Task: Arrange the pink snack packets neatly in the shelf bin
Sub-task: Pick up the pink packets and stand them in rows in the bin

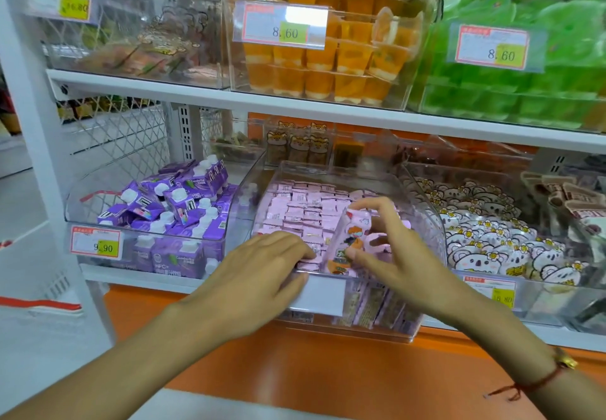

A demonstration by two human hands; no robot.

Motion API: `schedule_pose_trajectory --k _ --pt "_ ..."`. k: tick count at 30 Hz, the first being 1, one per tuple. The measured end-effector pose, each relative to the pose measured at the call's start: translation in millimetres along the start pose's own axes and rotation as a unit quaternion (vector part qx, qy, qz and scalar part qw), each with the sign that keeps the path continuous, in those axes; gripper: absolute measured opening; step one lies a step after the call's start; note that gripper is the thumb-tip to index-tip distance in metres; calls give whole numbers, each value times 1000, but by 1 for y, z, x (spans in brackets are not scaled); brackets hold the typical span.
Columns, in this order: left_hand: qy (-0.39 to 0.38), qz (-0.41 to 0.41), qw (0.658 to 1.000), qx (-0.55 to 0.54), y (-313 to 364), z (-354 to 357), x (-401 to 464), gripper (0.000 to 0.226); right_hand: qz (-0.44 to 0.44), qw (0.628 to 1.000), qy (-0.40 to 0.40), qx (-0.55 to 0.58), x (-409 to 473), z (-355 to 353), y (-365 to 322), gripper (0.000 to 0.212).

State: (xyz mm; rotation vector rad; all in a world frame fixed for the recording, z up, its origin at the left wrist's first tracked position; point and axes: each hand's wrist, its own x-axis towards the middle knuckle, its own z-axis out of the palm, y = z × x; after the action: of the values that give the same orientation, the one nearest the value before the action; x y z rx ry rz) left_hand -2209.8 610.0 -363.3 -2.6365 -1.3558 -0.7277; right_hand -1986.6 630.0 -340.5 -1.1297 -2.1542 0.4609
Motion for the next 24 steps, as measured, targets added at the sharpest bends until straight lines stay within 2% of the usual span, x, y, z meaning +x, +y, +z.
schedule_pose_trajectory --k 3,8,14,20,24 --pt "0 -3 1000 0 -1 0 -1 31 -59 987 7 -152 -1 7 5 34" --pt "-1 -11 1000 5 -1 2 -2 40 -52 985 -41 -160 -1 17 8 29" --pt "-6 2 1000 17 -1 6 -4 39 -49 974 -88 -205 -9 9 15 58" --pt "5 -16 1000 6 -3 4 -6 38 -61 976 -87 -193 -7 20 10 60" --pt "25 -38 999 -12 4 5 -7 49 -7 996 -57 -65 -1 6 6 47"
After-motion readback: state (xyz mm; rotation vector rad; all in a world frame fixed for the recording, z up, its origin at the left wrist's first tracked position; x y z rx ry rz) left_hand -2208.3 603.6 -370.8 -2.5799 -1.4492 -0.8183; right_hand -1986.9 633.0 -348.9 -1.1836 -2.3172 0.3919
